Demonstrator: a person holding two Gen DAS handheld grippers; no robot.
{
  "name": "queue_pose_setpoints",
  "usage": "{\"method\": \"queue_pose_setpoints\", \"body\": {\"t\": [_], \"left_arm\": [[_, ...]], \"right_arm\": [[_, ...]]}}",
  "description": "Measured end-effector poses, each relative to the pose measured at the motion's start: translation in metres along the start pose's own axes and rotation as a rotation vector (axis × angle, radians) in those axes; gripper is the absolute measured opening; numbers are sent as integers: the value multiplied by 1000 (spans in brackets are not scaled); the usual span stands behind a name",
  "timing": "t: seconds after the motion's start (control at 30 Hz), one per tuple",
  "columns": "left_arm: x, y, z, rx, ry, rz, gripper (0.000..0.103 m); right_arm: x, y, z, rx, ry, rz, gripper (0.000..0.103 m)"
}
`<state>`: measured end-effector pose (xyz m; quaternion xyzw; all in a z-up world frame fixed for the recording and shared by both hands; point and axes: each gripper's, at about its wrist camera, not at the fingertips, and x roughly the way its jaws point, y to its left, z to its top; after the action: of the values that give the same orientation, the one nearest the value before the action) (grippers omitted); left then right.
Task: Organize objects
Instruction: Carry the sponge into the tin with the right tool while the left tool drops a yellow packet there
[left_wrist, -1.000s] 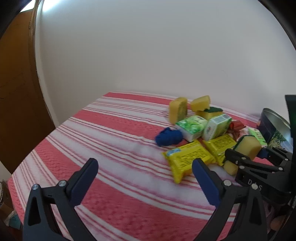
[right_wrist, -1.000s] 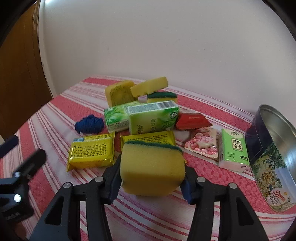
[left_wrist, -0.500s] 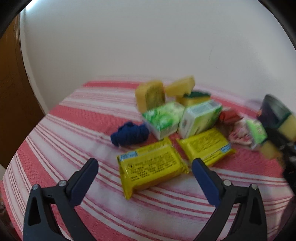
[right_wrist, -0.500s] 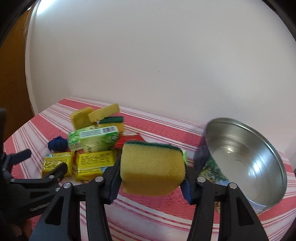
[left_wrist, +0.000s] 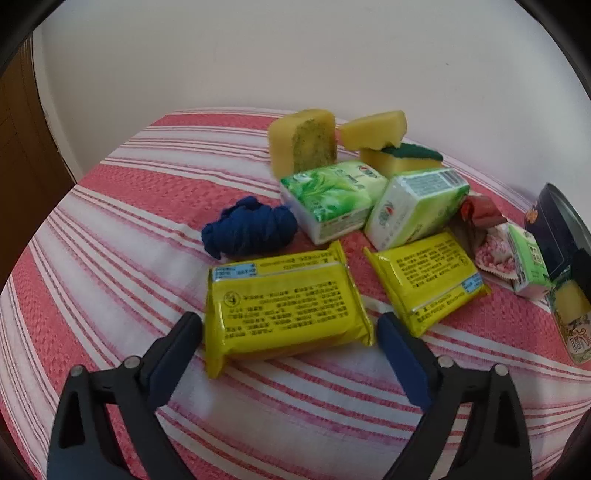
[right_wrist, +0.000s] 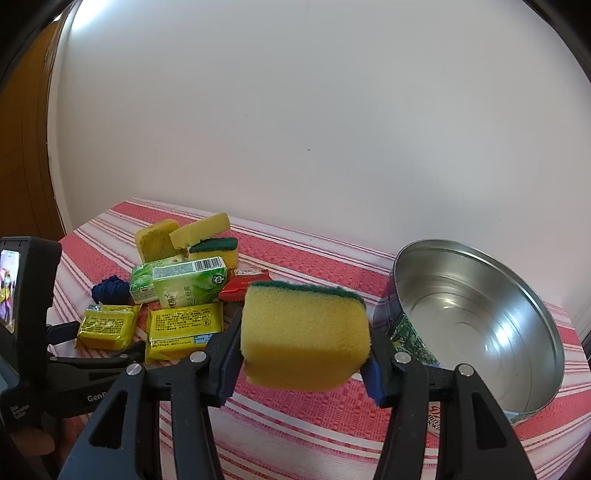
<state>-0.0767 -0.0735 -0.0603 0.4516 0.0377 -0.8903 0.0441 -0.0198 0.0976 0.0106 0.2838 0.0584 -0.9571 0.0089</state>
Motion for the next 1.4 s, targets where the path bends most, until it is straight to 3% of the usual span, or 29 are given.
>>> {"method": "queue_pose_setpoints", "body": {"t": [0.03,0.07,0.1,0.37,0.5,0.67,0.77,0.87,1.2,1.4], "left_arm": [[-1,0,0,-2,-5,-1,89],[-4,2,0,-7,-18,-4,76],[-5,4,0,-10,-26,-14,74],[-21,23,-13,-73,-70,-91,71],[-44,31,-21,-103,-189,-66,71],[-74,10,-20,-45,-322,-86,71],[-93,-21,-14,23,-395,-130,71],[-103,-48,-9,74,-419,-164,71],[-98,-166,9,215,-406,-299,71],[-85,-220,14,258,-374,-352,71]], "right_arm": [[0,0,0,1,0,0,57],[0,0,0,3,-1,-2,57],[-1,0,0,5,-4,-4,57],[-15,-8,2,42,-53,-5,57],[-25,-19,4,77,-95,-2,57],[-39,-40,6,118,-142,-8,57],[-45,-62,6,147,-168,-28,57],[-48,-90,4,185,-176,-65,57],[-45,-204,-14,322,-156,-260,57],[-30,-238,-24,315,-114,-328,57]]}}
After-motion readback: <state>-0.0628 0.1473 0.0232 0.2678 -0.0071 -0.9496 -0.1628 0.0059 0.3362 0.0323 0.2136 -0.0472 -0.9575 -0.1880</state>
